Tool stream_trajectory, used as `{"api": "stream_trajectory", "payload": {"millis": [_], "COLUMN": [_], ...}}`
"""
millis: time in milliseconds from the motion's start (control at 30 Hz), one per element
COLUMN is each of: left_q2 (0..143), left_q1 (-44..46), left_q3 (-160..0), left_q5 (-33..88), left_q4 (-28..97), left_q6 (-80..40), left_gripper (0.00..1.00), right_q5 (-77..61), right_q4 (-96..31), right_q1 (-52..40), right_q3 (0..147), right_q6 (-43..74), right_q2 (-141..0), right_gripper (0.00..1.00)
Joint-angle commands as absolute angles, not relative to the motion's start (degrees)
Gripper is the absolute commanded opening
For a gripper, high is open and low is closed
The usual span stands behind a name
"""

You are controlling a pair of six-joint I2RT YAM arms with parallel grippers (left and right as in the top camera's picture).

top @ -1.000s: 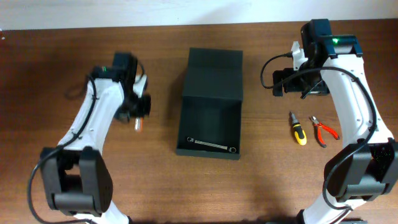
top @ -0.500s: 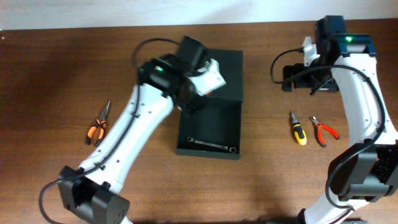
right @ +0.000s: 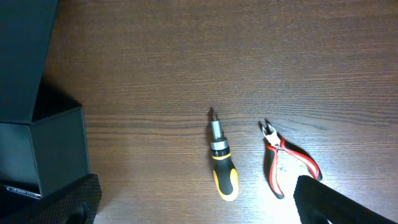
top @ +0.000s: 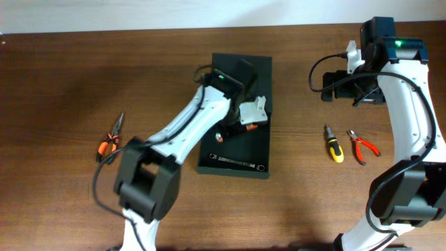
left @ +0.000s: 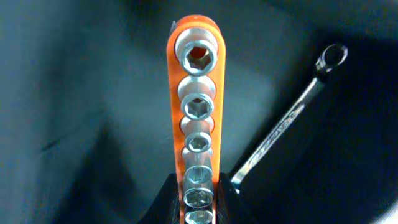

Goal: Pack container

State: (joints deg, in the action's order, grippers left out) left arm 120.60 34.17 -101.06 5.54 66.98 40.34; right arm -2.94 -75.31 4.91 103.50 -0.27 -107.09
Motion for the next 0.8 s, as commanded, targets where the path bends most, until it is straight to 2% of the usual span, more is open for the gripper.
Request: {"api": "stream_trajectory", "payload": {"millis": [0,100,133,233,267,300,367,633,767], "left_q2": [122.08,123.22,123.37,123.44,123.44,123.44,123.42,119.59,114.41], "left_q1": [34.04,34.04,34.02,34.04,34.04,34.04,34.02,32.84,29.95], "left_q3": [-101.19,-101.19,-101.19,-101.19,-101.19,-101.19,-101.21,-109.54,-113.95], "left_q5": [8.16,8.16,8.16,8.16,8.16,8.12,7.46,2.76,0.12], "left_q4": [67.61,67.77,67.77,68.2,68.29,68.4,68.47,72.2,73.6], "left_q6": [41.45,41.45,41.45,41.45,41.45,41.45,41.41,32.42,27.03], "left_gripper": [0.02,0.02,0.06,0.59,0.8,0.94,1.0,0.99,0.99], "right_q5": [-3.44,-3.44,-3.44,-3.46,-3.46,-3.46,-3.46,-3.42,-3.44], "right_q4": [-75.4,-75.4,-75.4,-75.4,-75.42,-75.42,-75.46,-76.25,-79.88], "right_q1": [5.02,5.02,5.02,5.02,4.99,4.99,5.02,4.99,4.95], "right_q3": [104.81,104.81,104.81,104.81,104.81,104.81,104.81,105.27,111.59], "right_q6": [-0.67,-0.67,-0.67,-0.71,-0.84,-0.84,-0.86,-2.79,-3.88], "right_q2": [-107.09,-107.09,-107.07,-107.09,-107.07,-107.07,-107.07,-107.04,-106.5], "right_gripper": [0.99,0.99,0.99,0.99,0.99,0.99,0.99,0.99,0.99]}}
